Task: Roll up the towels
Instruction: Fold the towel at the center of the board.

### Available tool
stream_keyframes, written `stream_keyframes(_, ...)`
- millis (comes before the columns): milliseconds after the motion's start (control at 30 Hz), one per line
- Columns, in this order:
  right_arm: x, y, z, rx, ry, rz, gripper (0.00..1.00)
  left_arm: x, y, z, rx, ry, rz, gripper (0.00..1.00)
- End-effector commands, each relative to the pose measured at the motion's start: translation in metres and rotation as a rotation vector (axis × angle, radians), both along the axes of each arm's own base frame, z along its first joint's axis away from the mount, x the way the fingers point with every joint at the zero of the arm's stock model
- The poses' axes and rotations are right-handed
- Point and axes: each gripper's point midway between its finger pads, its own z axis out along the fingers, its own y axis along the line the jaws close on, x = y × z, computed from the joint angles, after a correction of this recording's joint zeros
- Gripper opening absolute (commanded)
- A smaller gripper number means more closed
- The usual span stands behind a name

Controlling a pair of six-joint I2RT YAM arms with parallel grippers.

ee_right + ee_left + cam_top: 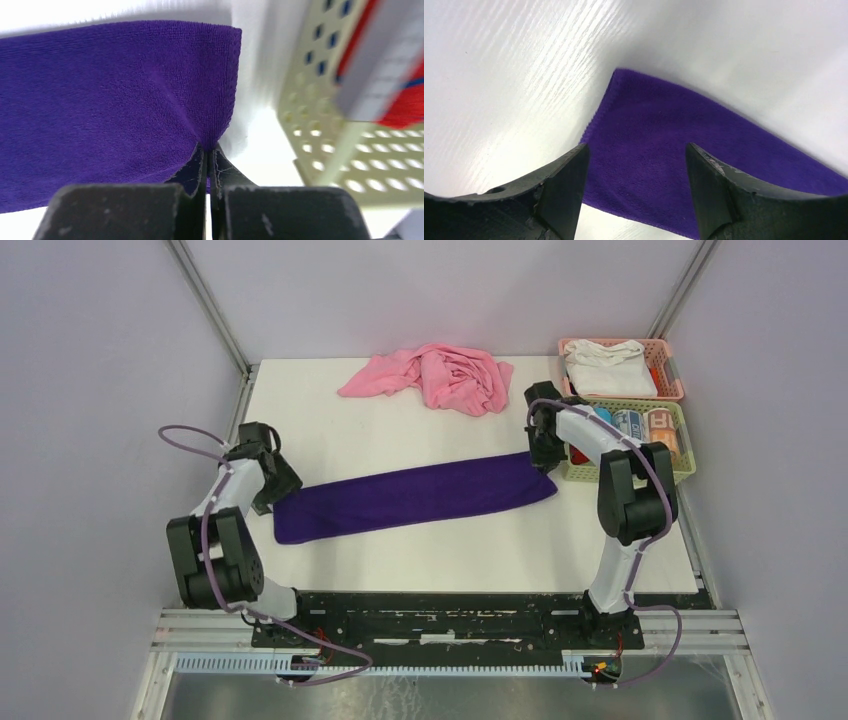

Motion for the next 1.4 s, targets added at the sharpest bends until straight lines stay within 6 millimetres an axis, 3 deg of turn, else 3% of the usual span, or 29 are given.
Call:
stream_keyframes(0,0.030,-0.026,0.063,-0.181,-0.140,0.025,0.00,0.021,-0.005,0.044,-0.001,-0.222,-0.020,0.78)
stream_keyframes(133,0.043,-0.054,0.099,-0.357,-0.181,0.033,0.00,0.020,-0.018,0.045,-0.043,-0.229,-0.056,0.79)
stream_keyframes(333,0.061,-0.076,0.141,-0.515,-0.246,0.023,0.00,0.019,-0.056,0.043,-0.139,-0.227,-0.141,0.79)
stream_keyframes(600,0.078,-0.081,0.162,-0.578,-0.291,0.016,0.00,0.002,-0.121,0.014,-0.303,-0.184,-0.212,0.78)
stream_keyframes(700,0.077,-0.048,0.156,-0.417,-0.295,0.099,0.00,-0.003,-0.135,0.002,-0.337,-0.170,-0.222,0.75)
stream_keyframes(933,0.047,0.070,0.143,-0.071,-0.255,0.327,0.00,-0.003,-0.149,-0.011,-0.373,-0.168,-0.227,0.65)
stream_keyframes(1167,0.012,0.183,0.138,0.202,-0.220,0.487,0.00,-0.008,-0.150,-0.020,-0.374,-0.150,-0.222,0.59)
stream_keyframes(1367,-0.011,0.261,0.135,0.348,-0.204,0.592,0.00,-0.009,-0.153,-0.022,-0.378,-0.146,-0.228,0.49)
